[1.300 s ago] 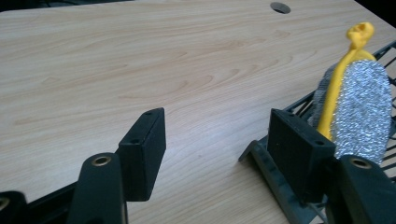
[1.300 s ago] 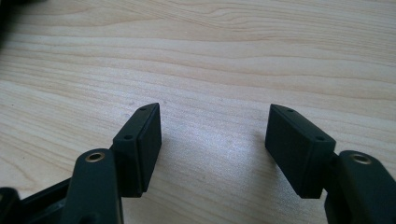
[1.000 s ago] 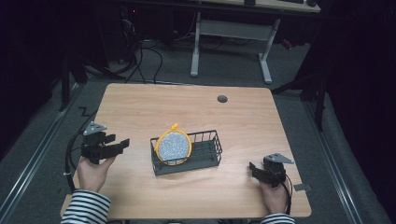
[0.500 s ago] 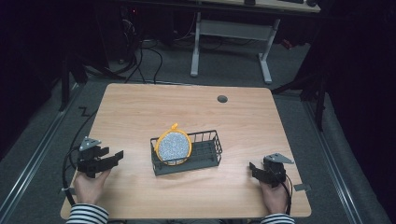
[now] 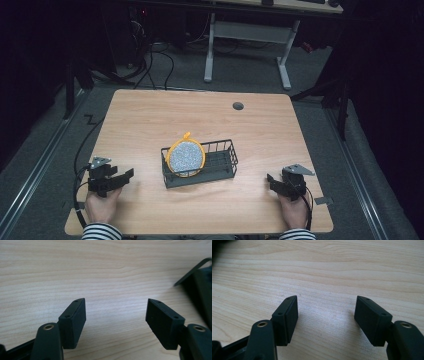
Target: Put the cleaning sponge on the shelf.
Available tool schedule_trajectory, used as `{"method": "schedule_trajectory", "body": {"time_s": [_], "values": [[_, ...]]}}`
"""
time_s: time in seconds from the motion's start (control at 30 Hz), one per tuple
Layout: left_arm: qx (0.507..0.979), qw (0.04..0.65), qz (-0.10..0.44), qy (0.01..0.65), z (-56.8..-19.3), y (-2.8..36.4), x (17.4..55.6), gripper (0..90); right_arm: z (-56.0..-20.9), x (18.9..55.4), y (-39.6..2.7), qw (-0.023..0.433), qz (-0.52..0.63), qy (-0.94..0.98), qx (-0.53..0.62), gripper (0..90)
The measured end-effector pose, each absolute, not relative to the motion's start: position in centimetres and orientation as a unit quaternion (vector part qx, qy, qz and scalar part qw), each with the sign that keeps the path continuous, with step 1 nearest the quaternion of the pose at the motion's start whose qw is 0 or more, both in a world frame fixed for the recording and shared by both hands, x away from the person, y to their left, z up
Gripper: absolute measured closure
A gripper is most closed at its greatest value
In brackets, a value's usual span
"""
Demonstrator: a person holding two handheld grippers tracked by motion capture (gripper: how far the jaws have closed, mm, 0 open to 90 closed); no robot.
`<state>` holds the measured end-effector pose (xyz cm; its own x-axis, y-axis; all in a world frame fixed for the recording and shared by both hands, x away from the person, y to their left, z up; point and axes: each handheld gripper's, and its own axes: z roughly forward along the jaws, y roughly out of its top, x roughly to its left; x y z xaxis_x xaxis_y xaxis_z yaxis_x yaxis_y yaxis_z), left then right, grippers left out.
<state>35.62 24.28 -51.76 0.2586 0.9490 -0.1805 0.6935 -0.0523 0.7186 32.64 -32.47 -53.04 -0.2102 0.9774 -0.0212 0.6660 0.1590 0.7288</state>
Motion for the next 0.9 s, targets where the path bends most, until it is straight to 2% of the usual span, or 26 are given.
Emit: {"method": "schedule_trajectory", "body": {"time_s": [0.2, 0.4, 0.9], "values": [[0.716, 0.336, 0.206, 0.576, -53.2, 23.3, 36.1, 31.3, -53.0, 32.6, -32.5, 0.256, 0.304, 0.718, 0.571, 35.6], [0.721, 0.326, 0.245, 0.56, -53.7, 22.9, 35.9, 33.3, -53.0, 32.6, -32.4, 0.256, 0.304, 0.717, 0.572, 35.6], [0.721, 0.329, 0.239, 0.561, -53.7, 22.8, 35.8, 29.1, -53.0, 32.6, -32.4, 0.257, 0.304, 0.717, 0.573, 35.6]]}}
